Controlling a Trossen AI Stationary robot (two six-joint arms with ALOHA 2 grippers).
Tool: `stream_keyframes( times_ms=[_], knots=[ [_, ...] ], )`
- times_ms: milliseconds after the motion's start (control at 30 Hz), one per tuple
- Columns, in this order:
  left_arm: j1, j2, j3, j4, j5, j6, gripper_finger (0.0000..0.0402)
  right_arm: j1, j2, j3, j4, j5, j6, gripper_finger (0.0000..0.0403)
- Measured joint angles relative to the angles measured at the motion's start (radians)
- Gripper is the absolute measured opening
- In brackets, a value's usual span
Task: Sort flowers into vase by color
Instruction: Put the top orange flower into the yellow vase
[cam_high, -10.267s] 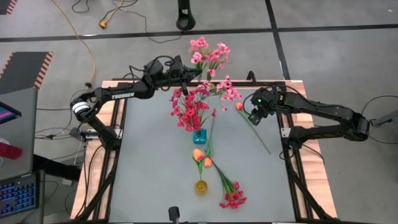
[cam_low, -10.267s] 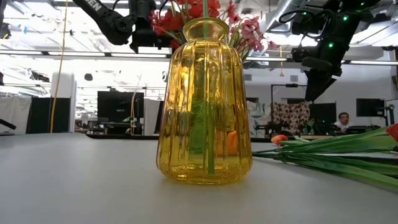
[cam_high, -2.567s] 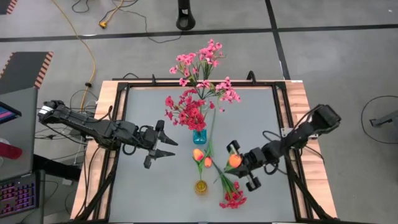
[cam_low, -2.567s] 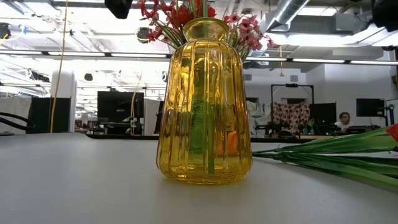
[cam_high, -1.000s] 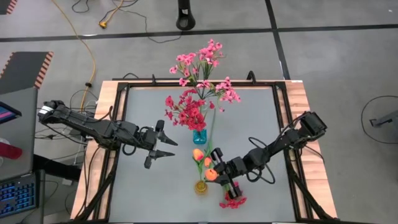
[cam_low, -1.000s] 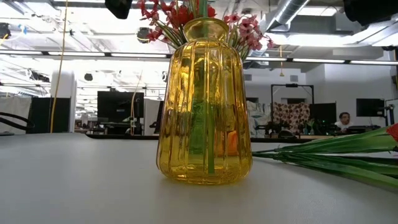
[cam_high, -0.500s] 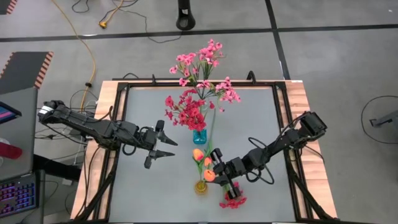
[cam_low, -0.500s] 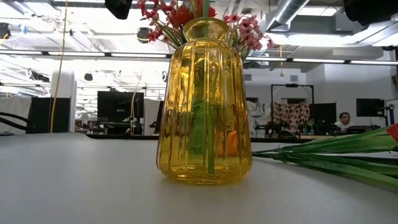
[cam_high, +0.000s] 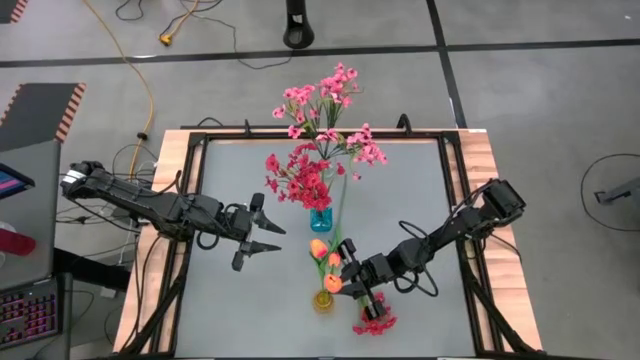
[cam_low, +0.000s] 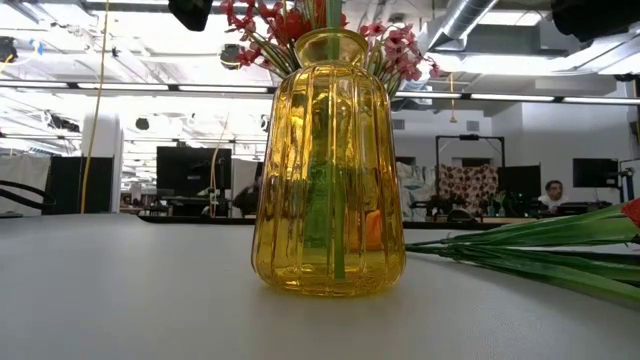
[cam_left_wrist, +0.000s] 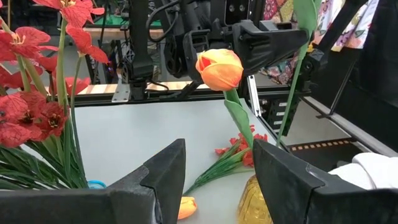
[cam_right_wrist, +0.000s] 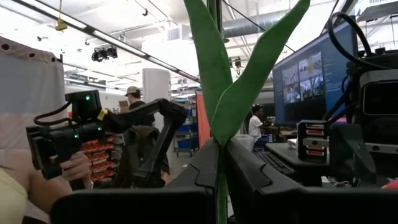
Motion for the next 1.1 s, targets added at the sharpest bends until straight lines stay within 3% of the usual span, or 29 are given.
stream_keyframes(
  times_ms=[467,900,1100],
  knots=[
    [0.000,0.000,0.000,0.000,0.000,0.000,0.0174,-0.019,0.000,0.000,0.001,0.000,0.061,0.0053],
    [0.000,0.000,0.000,0.000,0.000,0.000,0.0174,-0.019,0.000,0.000,0.002,0.000,0.061,0.0159],
    [0.000,0.000,0.000,-0.003,0.000,0.000,0.0174,-0.019,-0.004,0.000,0.001,0.000,0.058,0.0182]
  ],
)
